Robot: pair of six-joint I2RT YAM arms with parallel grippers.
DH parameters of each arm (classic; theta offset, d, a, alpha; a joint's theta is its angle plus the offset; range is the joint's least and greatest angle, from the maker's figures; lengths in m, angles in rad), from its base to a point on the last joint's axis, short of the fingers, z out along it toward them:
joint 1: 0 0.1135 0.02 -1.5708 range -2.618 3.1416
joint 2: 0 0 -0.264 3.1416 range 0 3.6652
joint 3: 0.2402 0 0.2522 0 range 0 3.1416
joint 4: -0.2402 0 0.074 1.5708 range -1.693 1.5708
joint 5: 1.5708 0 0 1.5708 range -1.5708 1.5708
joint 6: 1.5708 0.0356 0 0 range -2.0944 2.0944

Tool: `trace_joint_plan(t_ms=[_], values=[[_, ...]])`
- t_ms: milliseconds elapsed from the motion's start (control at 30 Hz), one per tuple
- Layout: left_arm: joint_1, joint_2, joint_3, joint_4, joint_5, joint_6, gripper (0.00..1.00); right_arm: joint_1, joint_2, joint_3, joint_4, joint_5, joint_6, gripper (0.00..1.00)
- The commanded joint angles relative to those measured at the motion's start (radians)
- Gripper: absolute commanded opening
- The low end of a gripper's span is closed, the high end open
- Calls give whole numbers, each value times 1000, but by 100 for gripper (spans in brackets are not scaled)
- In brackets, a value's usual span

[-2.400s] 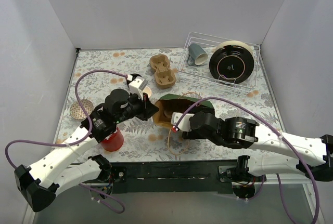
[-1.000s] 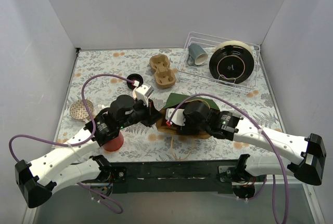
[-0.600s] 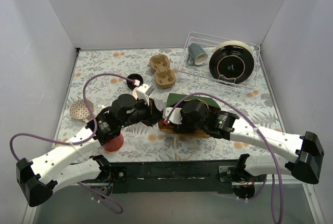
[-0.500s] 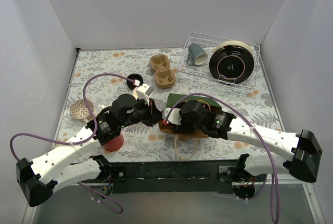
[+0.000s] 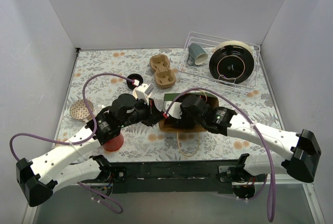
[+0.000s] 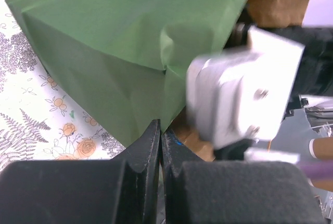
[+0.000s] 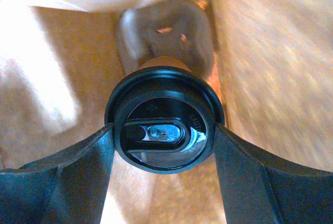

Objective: Pack the takeout coffee

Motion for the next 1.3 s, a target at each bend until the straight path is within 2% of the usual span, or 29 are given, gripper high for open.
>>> trace_joint_plan(t_ms=[0,133,300,700,800,1033,1167,1267], values=[[-4,-16,35,-38,23,-3,0,-44,-77,82,-98,-72,23,32],[-3,-14,40,-41,31,-1,0,-64,-125,91,-211,-128,35,32],[-3,-5,37,-38,58,-3,0,-75,-128,50,-225,-127,5,31],[-4,32,40,-18,120,-50,0,-79,-41,-62,93,32,-67,30],[-4,30,43,-24,120,-50,0,-79,-31,-48,113,75,-83,30],[-4,27,57,-48,123,-41,0,-93,-118,-1,36,51,-100,30],[-4,23,54,-67,121,9,0,-130,-197,-53,2,-30,-159,30],[-4,20,43,-61,112,46,0,-167,-255,-99,39,-43,-204,30]])
